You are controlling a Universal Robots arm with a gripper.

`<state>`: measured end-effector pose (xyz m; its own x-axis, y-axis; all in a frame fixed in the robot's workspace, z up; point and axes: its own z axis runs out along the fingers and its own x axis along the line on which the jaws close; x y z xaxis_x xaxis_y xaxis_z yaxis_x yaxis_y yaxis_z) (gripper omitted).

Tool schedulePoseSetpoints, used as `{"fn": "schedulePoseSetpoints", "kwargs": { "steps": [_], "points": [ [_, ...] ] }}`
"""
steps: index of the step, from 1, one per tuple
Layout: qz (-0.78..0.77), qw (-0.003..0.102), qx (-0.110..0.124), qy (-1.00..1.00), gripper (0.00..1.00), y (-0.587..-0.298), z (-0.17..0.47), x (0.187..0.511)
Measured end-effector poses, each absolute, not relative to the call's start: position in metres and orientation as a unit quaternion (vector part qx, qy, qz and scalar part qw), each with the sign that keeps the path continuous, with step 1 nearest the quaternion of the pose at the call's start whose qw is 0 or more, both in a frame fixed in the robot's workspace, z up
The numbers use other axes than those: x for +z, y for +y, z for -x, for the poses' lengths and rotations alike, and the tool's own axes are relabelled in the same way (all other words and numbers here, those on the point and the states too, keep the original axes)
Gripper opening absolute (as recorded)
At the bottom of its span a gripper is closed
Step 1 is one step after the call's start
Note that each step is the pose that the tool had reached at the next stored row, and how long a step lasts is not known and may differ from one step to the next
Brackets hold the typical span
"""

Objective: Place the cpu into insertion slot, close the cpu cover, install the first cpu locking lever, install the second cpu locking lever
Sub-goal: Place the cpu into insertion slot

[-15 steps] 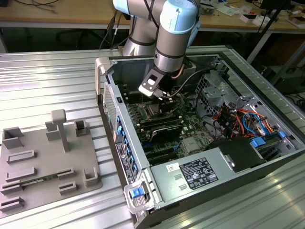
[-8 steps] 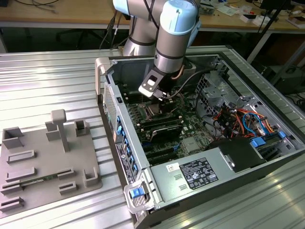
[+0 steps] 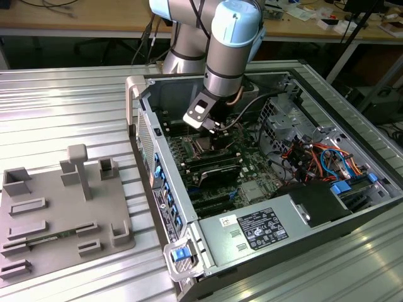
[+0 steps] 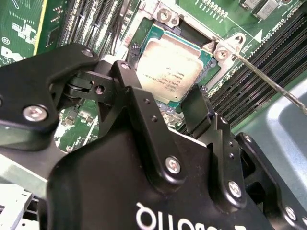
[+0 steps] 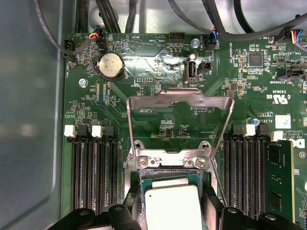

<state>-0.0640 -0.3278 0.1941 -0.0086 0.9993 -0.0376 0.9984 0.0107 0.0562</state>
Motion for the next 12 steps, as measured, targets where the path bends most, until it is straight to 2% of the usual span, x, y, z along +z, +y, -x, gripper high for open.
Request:
{"fn": "schedulePoseSetpoints", "kwargs": {
  "steps": [12],
  "points": [
    [-0.704,0.033,0.007,0.709,0.60,-0.3278,0.0639,0.1979]
  ]
}}
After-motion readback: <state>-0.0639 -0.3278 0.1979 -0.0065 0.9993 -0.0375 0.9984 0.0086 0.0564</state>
